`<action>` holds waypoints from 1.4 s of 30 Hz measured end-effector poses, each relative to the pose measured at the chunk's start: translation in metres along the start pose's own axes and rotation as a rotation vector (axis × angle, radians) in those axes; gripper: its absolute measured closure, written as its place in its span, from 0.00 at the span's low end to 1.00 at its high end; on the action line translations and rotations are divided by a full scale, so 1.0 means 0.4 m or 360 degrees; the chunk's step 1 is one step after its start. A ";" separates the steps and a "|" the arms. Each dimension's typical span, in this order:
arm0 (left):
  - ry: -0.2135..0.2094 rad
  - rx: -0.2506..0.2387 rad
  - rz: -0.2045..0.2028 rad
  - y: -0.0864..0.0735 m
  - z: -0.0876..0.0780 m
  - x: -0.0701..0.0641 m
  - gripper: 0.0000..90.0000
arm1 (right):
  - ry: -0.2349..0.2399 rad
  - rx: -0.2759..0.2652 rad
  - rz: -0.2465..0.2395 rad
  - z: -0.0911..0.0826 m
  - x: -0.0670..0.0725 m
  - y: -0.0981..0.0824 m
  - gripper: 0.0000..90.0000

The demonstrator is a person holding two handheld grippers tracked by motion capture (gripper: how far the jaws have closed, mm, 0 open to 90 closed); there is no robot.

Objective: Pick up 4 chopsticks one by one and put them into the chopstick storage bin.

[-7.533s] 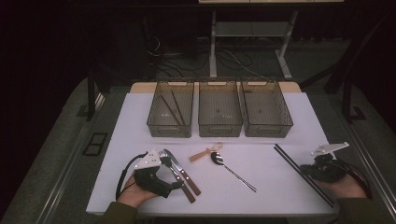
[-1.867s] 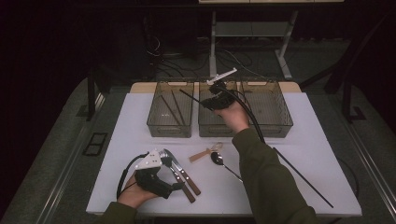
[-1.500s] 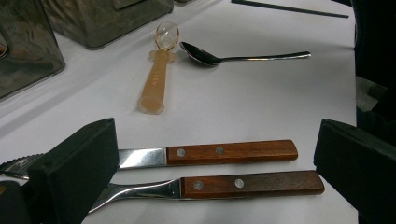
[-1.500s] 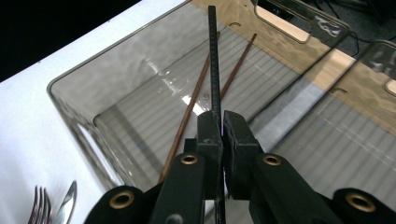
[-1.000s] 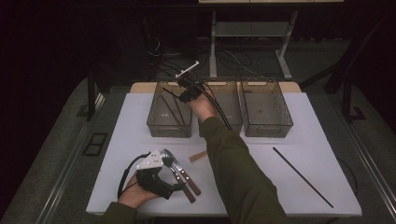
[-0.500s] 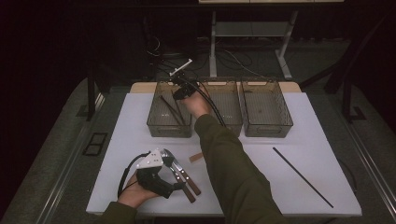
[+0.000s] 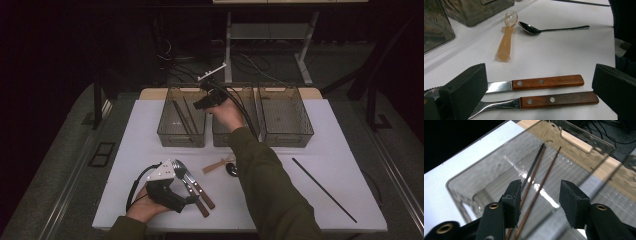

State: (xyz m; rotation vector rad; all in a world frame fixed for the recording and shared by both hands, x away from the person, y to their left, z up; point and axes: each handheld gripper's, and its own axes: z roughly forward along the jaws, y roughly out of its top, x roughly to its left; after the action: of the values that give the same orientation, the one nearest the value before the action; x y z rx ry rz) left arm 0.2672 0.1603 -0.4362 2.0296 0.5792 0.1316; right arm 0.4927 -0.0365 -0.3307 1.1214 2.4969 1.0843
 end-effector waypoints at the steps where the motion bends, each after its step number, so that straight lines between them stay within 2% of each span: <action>1: -0.0002 0.0002 0.0002 0.000 0.000 0.000 0.00 | 0.0009 -0.0010 0.0003 -0.012 -0.004 -0.007 0.55; 10: -0.0008 -0.0009 -0.0013 -0.001 -0.001 -0.004 0.00 | 0.0042 -0.0072 -0.0017 -0.111 -0.028 -0.077 0.50; 16: -0.0013 -0.0010 0.0000 -0.001 -0.003 -0.003 0.00 | -0.0021 -0.0101 -0.0050 -0.173 -0.040 -0.131 0.46; 23: -0.0008 -0.0006 -0.0012 -0.001 -0.004 -0.003 0.00 | -0.0015 -0.0090 -0.0033 -0.232 -0.072 -0.201 0.45; 33: 0.0004 -0.0008 -0.0022 -0.004 -0.002 -0.001 0.00 | 0.0000 -0.0115 -0.0046 -0.318 -0.098 -0.325 0.43; 42: 0.0012 -0.0007 -0.0035 -0.005 -0.004 0.001 0.00 | -0.0032 -0.0099 -0.0060 -0.377 -0.125 -0.445 0.43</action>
State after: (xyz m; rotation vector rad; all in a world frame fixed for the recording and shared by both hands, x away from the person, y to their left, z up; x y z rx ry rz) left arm 0.2664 0.1627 -0.4372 2.0183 0.6054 0.1271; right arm 0.3593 -0.2331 -0.3524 1.0589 2.4408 1.1269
